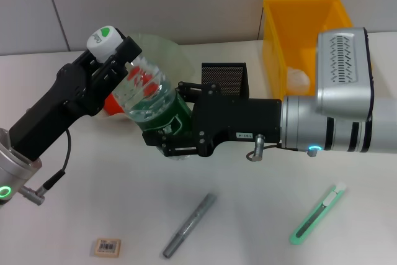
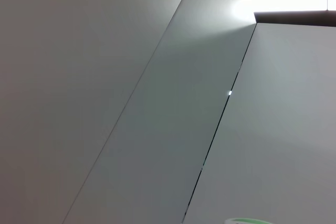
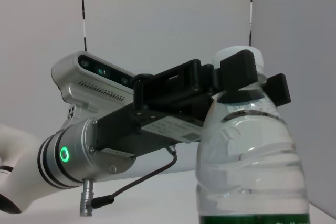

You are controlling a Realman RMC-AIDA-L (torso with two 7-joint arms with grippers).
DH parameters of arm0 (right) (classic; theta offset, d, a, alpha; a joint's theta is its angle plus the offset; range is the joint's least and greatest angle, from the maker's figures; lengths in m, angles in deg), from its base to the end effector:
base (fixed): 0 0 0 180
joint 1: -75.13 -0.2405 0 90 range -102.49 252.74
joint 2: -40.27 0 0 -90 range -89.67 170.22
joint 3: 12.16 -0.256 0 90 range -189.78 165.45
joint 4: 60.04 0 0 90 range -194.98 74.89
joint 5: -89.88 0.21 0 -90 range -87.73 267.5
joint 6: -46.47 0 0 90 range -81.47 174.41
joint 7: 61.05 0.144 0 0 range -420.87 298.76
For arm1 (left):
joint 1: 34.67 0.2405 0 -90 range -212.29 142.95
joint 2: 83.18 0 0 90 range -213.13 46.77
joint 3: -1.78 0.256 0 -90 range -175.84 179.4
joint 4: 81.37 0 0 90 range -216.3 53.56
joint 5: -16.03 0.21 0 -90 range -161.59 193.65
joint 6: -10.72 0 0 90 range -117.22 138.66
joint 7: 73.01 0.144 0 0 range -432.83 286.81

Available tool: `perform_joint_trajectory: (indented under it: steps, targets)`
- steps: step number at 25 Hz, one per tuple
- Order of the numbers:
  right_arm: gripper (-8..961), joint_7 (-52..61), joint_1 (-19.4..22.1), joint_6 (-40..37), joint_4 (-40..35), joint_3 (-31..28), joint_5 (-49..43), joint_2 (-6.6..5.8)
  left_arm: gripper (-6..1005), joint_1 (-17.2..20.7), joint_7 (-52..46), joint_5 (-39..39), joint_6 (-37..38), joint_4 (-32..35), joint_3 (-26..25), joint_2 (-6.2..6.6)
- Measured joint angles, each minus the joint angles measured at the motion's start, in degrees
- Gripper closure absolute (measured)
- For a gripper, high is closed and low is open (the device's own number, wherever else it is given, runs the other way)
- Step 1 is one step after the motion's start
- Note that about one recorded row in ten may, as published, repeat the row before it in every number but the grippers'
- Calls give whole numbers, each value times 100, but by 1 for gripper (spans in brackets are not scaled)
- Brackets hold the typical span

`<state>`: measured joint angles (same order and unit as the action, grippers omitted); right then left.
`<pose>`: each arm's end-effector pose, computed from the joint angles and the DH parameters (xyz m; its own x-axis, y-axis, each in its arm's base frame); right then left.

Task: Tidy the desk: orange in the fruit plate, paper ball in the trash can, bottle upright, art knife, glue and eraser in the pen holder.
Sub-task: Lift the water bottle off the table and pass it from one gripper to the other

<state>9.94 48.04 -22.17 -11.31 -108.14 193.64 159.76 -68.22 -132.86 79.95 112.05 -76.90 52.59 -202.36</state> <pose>0.1621 0.3420 -0.0519 0.8148 -0.0132 -0.5796 -0.1801 -0.9560 -0.2315 -0.2173 0.3110 -0.0141 0.2064 0.1519 0.9666 0.5293 -0.8482 0.0203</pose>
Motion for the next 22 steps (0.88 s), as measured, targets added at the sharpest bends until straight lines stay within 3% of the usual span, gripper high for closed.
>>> perform_joint_trajectory:
  steps: [22]
  targets:
    - [186, 19, 50, 15, -116, 1, -119, -15, 558, 16, 7, -20, -9, -9, -64, 0]
